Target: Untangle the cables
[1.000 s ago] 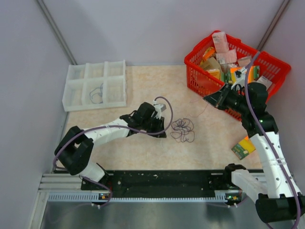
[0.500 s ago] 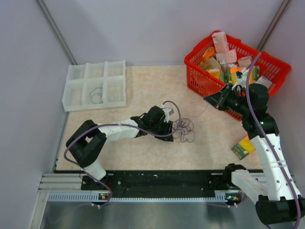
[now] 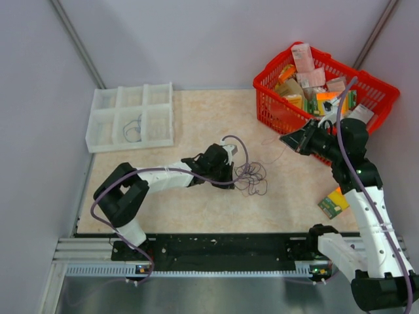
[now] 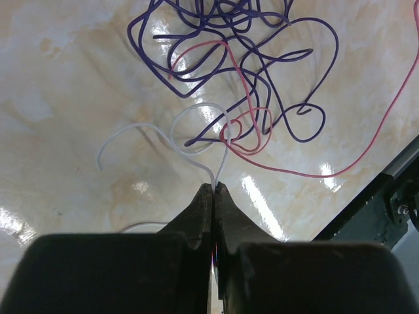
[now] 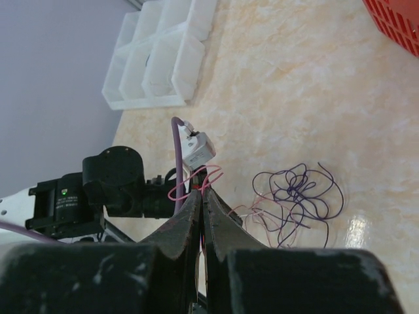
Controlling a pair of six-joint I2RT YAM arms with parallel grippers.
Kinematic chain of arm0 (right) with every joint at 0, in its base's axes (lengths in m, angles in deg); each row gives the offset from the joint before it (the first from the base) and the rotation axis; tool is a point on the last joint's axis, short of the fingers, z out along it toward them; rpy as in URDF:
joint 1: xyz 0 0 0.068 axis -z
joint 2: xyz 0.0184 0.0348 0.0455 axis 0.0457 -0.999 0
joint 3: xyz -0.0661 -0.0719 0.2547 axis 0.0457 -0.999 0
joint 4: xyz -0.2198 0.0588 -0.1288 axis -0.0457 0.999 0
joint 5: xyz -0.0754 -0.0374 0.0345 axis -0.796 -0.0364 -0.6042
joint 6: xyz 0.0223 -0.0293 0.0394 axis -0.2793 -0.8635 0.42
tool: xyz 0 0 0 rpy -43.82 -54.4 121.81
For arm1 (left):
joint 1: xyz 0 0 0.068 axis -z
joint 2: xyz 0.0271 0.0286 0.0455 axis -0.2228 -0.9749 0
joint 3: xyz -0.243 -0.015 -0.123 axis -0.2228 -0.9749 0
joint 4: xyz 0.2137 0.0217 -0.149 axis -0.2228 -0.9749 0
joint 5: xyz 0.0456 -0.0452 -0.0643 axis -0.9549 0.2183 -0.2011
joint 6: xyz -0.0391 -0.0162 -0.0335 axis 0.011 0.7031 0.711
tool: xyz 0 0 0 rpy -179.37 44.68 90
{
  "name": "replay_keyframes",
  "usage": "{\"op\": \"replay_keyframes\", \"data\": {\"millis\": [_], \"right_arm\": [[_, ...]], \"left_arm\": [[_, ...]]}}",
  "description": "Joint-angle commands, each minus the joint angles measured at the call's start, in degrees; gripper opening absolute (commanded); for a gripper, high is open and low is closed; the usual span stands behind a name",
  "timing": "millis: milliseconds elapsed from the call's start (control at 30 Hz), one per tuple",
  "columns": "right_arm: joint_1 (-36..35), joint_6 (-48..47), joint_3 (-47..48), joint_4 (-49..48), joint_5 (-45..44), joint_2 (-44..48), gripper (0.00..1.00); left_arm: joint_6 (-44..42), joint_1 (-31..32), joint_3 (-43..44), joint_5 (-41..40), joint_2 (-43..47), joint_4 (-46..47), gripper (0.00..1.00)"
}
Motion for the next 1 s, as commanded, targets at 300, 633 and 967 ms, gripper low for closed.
{"op": "replay_keyframes", "data": {"millis": [300,633,967], "right_arm": [[0.2,-9.07,0.38,7.84,-39.7,2.94,0.0],[0.37,-9.51,-3.21,5.21,-32.5,0.74,0.0],[2.13,-9.34,-1.81,9.95,-50.87,2.32,0.0]], "left_arm": [[-8.18,0.09,0.17,-31.6,42.35,-29.45,0.0],[-12.12,0.0,12.29,-39.82,54.87,-39.66,0.0],[-3.46,0.0,18.01,-70.18,54.25,-58.61,0.0]]}}
